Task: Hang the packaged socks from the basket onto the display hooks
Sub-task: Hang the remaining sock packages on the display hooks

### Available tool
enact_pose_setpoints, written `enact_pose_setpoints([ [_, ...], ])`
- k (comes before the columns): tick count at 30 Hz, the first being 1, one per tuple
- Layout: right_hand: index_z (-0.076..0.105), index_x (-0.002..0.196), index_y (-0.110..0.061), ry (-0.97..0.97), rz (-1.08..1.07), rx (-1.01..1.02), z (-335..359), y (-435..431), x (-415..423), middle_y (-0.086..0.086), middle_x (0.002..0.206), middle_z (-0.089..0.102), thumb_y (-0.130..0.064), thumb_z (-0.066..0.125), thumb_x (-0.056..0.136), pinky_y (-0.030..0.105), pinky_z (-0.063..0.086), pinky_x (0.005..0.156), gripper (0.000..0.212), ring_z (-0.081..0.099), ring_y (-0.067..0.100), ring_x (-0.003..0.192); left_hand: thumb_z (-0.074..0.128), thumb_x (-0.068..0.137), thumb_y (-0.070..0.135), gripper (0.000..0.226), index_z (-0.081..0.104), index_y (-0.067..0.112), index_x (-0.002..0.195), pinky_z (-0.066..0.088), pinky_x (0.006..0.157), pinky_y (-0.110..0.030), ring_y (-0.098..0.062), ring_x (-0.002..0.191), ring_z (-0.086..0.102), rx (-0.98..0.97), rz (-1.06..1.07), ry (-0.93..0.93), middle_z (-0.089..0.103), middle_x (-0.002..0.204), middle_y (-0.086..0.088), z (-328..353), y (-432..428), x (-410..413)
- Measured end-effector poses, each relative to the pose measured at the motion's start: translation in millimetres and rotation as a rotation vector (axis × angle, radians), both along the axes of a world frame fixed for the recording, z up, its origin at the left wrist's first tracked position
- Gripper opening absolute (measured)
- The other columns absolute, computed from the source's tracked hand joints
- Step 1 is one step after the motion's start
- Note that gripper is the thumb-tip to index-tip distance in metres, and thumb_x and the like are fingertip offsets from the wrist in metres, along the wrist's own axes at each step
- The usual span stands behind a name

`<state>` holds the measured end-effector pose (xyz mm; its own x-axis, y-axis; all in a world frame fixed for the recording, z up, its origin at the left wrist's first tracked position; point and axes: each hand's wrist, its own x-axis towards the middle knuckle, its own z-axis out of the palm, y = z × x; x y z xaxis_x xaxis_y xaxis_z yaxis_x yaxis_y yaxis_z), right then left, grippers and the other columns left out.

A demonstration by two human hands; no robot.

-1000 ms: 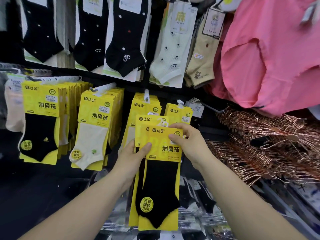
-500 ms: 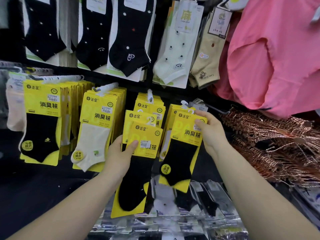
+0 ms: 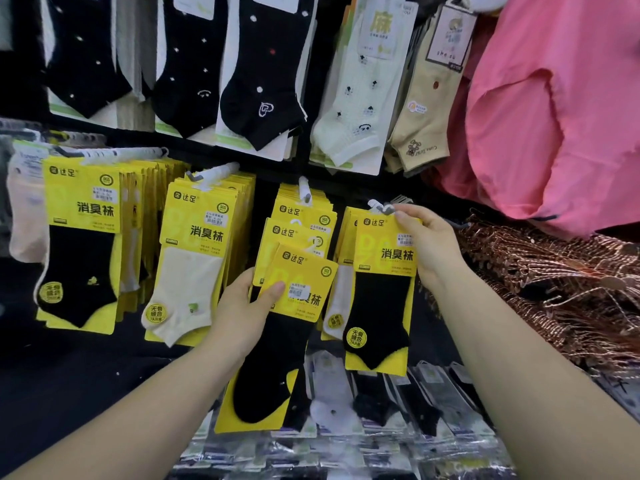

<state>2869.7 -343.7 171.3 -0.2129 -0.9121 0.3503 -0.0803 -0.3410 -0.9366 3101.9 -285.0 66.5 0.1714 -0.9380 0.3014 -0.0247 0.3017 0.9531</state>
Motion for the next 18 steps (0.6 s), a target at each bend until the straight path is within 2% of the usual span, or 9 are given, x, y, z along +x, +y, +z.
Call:
enact_pose_setpoints([
  [3, 0.072, 0.089, -0.026, 0.067, -0.017, 0.011, 0.5, -4.5, 6.4, 0.005, 0.102, 0.07, -0.014, 0.06, 0.091, 0.038, 0.058, 0.075, 0.017, 0.068, 0.021, 0.09, 0.057, 0.093, 0.025, 0.015, 0.061, 0.04, 0.096, 0.051, 0.094, -0.042, -0.015, 0.103, 0.064, -0.004, -0.011, 0.003, 0.07, 0.106, 0.01, 0.0, -0.2, -2.4],
  [5, 0.072, 0.086, -0.029, 0.037, -0.04, 0.043, 0.6, -8.0, 11.1, 0.009, 0.113, 0.067, -0.014, 0.06, 0.091, 0.045, 0.055, 0.087, 0.02, 0.065, 0.027, 0.101, 0.057, 0.093, 0.025, 0.015, 0.061, 0.04, 0.097, 0.051, 0.094, -0.042, -0.015, 0.103, 0.065, 0.002, -0.02, 0.022, 0.07, 0.106, 0.01, -1.0, 0.4, -3.5],
  [8, 0.068, 0.093, -0.023, 0.042, -0.156, 0.04, -1.4, -16.1, 15.6, 0.009, 0.118, 0.062, -0.012, 0.061, 0.09, 0.048, 0.051, 0.093, 0.013, 0.061, 0.028, 0.108, 0.057, 0.093, 0.026, 0.014, 0.062, 0.039, 0.098, 0.052, 0.092, -0.041, -0.015, 0.102, 0.066, 0.023, -0.037, 0.064, 0.071, 0.105, 0.01, -2.1, 1.2, -4.8],
  [10, 0.062, 0.106, -0.02, 0.11, -0.331, 0.024, -5.2, -18.5, 17.9, 0.009, 0.123, 0.054, -0.013, 0.063, 0.087, 0.047, 0.048, 0.095, 0.02, 0.057, 0.028, 0.111, 0.057, 0.093, 0.027, 0.014, 0.063, 0.039, 0.098, 0.053, 0.089, -0.037, -0.012, 0.1, 0.067, 0.031, -0.044, 0.079, 0.072, 0.102, 0.012, -1.9, 1.8, -5.2],
  [12, 0.056, 0.11, -0.018, 0.191, -0.47, -0.042, -9.9, -8.6, 24.0, 0.007, 0.123, 0.049, -0.014, 0.063, 0.085, 0.044, 0.046, 0.095, 0.026, 0.051, 0.026, 0.113, 0.057, 0.093, 0.027, 0.014, 0.063, 0.038, 0.098, 0.054, 0.086, -0.035, -0.011, 0.097, 0.068, 0.035, -0.053, 0.095, 0.073, 0.1, 0.012, -1.3, 2.1, -5.6],
  [13, 0.055, 0.108, -0.019, 0.21, -0.447, -0.083, -13.0, -1.6, 28.0, 0.004, 0.119, 0.05, -0.015, 0.062, 0.086, 0.041, 0.047, 0.09, 0.023, 0.051, 0.023, 0.11, 0.057, 0.093, 0.026, 0.014, 0.064, 0.038, 0.098, 0.054, 0.085, -0.034, -0.01, 0.096, 0.068, 0.036, -0.058, 0.107, 0.074, 0.099, 0.012, -0.9, 2.2, -6.1],
  [15, 0.056, 0.098, -0.02, 0.256, -0.23, -0.07, -19.6, 16.9, 40.8, -0.006, 0.103, 0.056, -0.027, 0.063, 0.087, 0.028, 0.047, 0.075, 0.014, 0.054, 0.016, 0.098, 0.059, 0.092, 0.026, 0.012, 0.064, 0.036, 0.097, 0.055, 0.08, -0.03, -0.009, 0.094, 0.069, 0.039, -0.061, 0.136, 0.074, 0.097, 0.012, 0.2, 2.4, -8.9],
  [16, 0.057, 0.094, -0.021, 0.313, -0.104, -0.008, -22.9, 27.9, 48.1, -0.009, 0.098, 0.059, -0.037, 0.063, 0.087, 0.025, 0.045, 0.073, 0.018, 0.056, 0.013, 0.095, 0.06, 0.092, 0.027, 0.011, 0.064, 0.035, 0.098, 0.055, 0.076, -0.027, -0.009, 0.092, 0.07, 0.043, -0.062, 0.156, 0.074, 0.095, 0.012, 0.9, 3.0, -11.1],
  [18, 0.058, 0.092, -0.022, 0.456, 0.037, 0.086, -31.6, 42.8, 56.6, -0.008, 0.099, 0.062, -0.051, 0.064, 0.082, 0.03, 0.049, 0.078, 0.031, 0.058, 0.012, 0.094, 0.063, 0.09, 0.028, 0.011, 0.065, 0.033, 0.1, 0.056, 0.067, -0.022, -0.009, 0.087, 0.071, 0.044, -0.076, 0.194, 0.075, 0.093, 0.011, 2.3, 5.6, -15.9],
])
